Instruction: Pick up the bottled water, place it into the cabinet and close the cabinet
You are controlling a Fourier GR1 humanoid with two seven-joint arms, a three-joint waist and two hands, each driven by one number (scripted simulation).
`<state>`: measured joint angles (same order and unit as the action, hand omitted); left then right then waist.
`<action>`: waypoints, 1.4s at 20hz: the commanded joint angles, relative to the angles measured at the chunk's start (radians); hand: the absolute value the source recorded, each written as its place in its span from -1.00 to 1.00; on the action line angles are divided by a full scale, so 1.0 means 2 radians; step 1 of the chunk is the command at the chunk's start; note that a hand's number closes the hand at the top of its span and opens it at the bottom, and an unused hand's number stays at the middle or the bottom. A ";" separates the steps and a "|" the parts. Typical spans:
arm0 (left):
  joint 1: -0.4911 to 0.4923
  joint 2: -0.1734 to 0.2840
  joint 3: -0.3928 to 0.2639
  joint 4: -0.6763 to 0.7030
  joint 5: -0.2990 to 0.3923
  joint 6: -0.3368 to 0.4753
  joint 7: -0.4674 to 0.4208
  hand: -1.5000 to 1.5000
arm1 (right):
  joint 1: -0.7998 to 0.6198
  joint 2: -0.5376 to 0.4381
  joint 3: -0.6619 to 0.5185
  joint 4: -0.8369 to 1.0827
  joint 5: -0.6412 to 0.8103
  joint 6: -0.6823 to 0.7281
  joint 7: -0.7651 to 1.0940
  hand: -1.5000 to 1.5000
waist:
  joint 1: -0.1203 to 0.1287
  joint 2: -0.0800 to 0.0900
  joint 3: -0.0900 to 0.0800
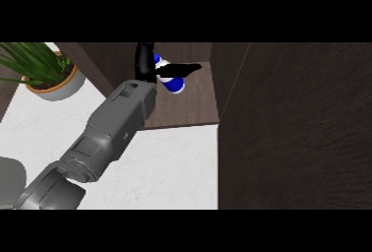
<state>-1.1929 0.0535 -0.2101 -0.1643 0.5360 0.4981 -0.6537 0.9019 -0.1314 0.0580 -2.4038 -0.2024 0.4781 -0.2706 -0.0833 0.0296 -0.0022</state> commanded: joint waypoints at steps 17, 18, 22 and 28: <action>0.123 -0.027 -0.055 -0.179 0.038 -0.054 0.008 -1.00 | 0.033 0.025 0.053 -0.065 0.008 -0.034 0.058 -1.00 | 0.035 -0.020 0.001; 0.139 -0.027 -0.067 -0.175 0.047 -0.056 -0.006 -1.00 | 0.028 0.029 0.069 -0.092 0.012 -0.041 0.065 -1.00 | 0.028 -0.017 0.000; 0.207 -0.027 -0.104 -0.274 0.062 -0.083 0.008 -1.00 | 0.033 0.009 0.025 -0.057 -0.016 -0.026 0.041 -1.00 | 0.040 -0.021 0.001; 0.285 -0.027 -0.156 -0.413 0.058 -0.085 0.024 -1.00 | 0.025 0.027 0.058 -0.073 0.012 -0.056 0.068 -1.00 | 0.048 -0.021 0.001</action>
<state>-0.7266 0.0028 -0.4604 -0.8242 0.6588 0.3236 -0.6236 0.9293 -0.0815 0.1715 -2.4263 -0.1848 0.3986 -0.1962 0.0019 -0.0101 -0.0008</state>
